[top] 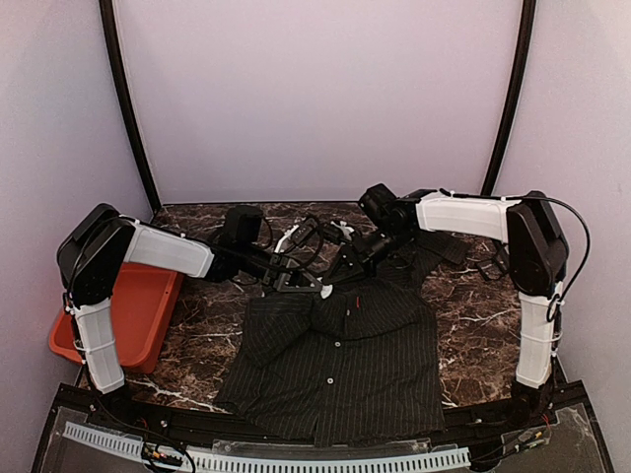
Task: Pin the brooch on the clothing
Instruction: Pin the brooch to the flattened clothing.
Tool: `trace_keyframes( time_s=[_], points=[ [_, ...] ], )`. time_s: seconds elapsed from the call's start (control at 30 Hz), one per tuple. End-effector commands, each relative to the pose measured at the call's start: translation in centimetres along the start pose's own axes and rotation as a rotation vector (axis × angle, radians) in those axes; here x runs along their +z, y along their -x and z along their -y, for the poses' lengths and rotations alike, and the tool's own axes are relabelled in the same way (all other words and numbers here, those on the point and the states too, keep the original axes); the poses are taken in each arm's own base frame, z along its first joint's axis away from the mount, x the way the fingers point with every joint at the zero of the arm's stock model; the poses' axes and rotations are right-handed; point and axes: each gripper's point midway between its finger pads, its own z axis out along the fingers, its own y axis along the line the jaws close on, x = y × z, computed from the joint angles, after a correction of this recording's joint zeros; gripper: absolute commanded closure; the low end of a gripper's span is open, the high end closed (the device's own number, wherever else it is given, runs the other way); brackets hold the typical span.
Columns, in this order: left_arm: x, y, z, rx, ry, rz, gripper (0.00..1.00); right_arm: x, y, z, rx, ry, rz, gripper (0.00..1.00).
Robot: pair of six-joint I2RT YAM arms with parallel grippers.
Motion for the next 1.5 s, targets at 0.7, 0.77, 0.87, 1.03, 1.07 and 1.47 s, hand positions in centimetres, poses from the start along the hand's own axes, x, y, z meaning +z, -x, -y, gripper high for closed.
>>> trace_keyframes(
  time_s=[0.7, 0.77, 0.87, 1.03, 1.07, 1.47],
  points=[
    [0.18, -0.99, -0.09, -0.008, -0.008, -0.026, 0.68, -1.14, -0.1, -2.15, -0.052, 0.052, 0.025, 1.0],
    [0.15, -1.0, -0.13, -0.007, -0.005, -0.026, 0.68, -1.2, -0.1, -2.13, -0.05, 0.053, 0.026, 1.0],
    [0.19, -1.04, -0.23, -0.009, -0.002, -0.027, 0.68, -1.2, -0.07, -2.16, -0.051, 0.054, 0.027, 1.0],
    [0.21, -0.72, -0.43, -0.005, 0.007, -0.02, 0.71, -1.18, -0.01, -2.04, -0.046, 0.054, 0.028, 1.0],
    [0.2, -0.72, -0.47, -0.007, 0.007, -0.019, 0.71, -1.18, -0.01, -2.06, -0.046, 0.055, 0.028, 1.0],
    [0.45, -0.17, -0.68, -0.016, 0.006, 0.001, 0.75, -1.04, 0.06, -1.94, -0.041, 0.059, 0.026, 1.0]
  ],
)
